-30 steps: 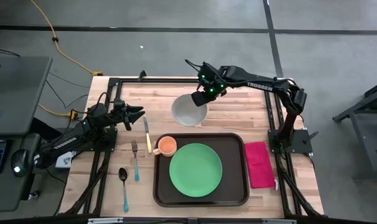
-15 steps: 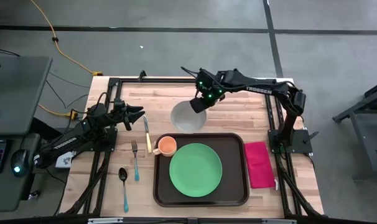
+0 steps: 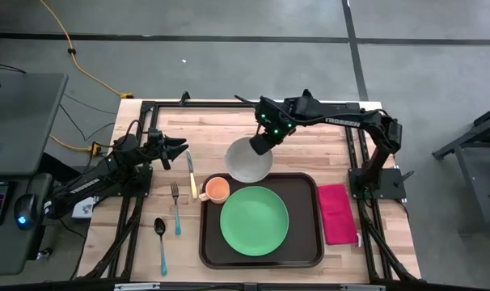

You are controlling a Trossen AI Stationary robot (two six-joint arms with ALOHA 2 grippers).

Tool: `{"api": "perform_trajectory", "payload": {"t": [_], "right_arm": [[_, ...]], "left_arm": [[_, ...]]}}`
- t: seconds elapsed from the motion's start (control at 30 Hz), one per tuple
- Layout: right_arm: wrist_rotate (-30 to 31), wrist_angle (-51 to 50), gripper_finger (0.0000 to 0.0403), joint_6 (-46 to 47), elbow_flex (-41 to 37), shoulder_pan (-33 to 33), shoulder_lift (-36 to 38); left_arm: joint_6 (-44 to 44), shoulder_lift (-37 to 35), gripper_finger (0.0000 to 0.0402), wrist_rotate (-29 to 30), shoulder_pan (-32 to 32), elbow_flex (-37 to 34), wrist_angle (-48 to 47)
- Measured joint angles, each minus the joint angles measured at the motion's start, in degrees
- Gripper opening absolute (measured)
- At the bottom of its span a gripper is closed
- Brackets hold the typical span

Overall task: Set up tray
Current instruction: Put the white bowl on top of the green plate on the black tray

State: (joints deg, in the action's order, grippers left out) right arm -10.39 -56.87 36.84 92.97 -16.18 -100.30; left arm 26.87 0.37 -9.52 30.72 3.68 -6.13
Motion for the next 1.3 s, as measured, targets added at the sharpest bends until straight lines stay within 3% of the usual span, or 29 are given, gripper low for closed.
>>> {"api": "perform_trajectory", "payload": {"t": [0.97,1.3], "right_arm": [[3.6,-2.2,0.0000,3.3,0.0,4.7,2.3],[8.8,-3.2,0.0000,4.5,0.0,8.5,2.3]], "left_arm": [[0.0,0.0,0.0211,0.1,0.0,0.0,0.0],[0.0,0.0,0.0211,0.1,0.0,0.0,0.0]]}}
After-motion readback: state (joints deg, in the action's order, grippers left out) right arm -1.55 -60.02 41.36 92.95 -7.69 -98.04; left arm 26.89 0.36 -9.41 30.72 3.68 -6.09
